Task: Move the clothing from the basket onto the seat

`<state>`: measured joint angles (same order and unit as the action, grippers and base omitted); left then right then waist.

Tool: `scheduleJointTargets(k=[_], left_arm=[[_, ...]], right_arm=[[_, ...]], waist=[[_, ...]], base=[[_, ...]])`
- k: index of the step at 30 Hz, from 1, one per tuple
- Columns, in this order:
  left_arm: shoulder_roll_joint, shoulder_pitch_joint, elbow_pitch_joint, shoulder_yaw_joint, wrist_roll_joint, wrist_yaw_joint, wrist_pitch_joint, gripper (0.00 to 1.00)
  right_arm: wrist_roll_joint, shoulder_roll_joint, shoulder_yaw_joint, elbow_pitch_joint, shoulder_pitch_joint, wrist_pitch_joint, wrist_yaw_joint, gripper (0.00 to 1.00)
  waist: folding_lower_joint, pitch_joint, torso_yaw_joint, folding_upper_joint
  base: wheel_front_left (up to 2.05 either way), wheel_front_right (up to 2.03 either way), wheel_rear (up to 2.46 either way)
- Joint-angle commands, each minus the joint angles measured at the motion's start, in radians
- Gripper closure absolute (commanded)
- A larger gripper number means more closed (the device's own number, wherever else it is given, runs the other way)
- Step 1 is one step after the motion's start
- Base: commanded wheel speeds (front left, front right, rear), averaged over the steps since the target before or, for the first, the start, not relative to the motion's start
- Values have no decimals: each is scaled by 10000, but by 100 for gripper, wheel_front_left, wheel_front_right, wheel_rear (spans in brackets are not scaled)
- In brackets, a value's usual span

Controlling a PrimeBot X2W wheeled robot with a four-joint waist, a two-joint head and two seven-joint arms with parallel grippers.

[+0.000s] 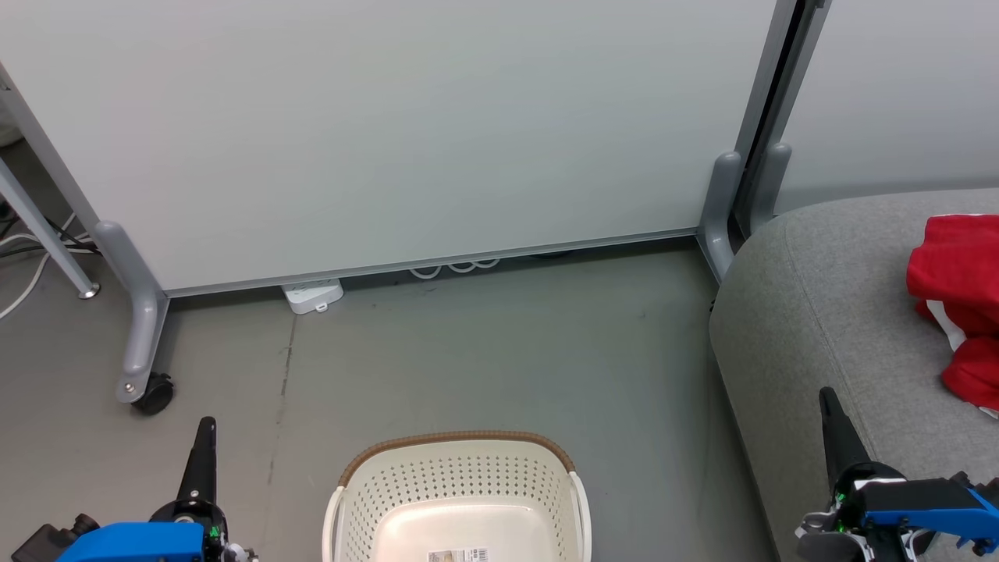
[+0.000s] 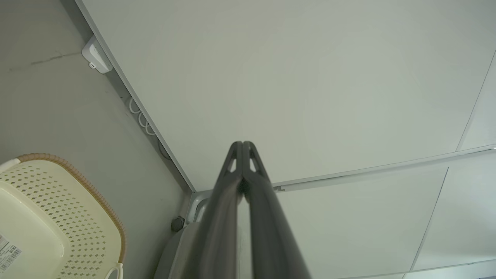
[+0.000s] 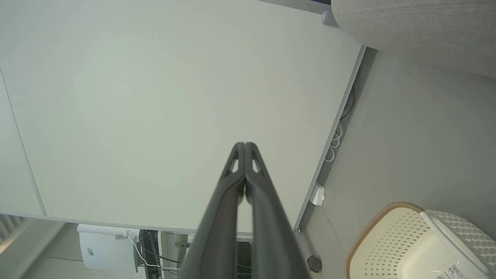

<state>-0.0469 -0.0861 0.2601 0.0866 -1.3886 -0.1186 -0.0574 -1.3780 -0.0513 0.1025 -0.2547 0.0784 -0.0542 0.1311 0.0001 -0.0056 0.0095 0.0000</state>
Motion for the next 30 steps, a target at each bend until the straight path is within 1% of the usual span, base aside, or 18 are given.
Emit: scheduleJointTargets(k=[1, 30], left_arm=[[-52, -222, -95, 58, -240, -81, -64, 100], [-57, -283, -162, 308, -2223, -150, -589, 100]], right_arm=[[-255, 10, 27, 79, 192, -101, -4, 100], [-2347, 19, 131, 120, 351, -633, -5, 100]], waist=[[0, 5, -5, 0], [-1, 84, -92, 0]], base=[[0, 0, 0], [0, 0, 0]])
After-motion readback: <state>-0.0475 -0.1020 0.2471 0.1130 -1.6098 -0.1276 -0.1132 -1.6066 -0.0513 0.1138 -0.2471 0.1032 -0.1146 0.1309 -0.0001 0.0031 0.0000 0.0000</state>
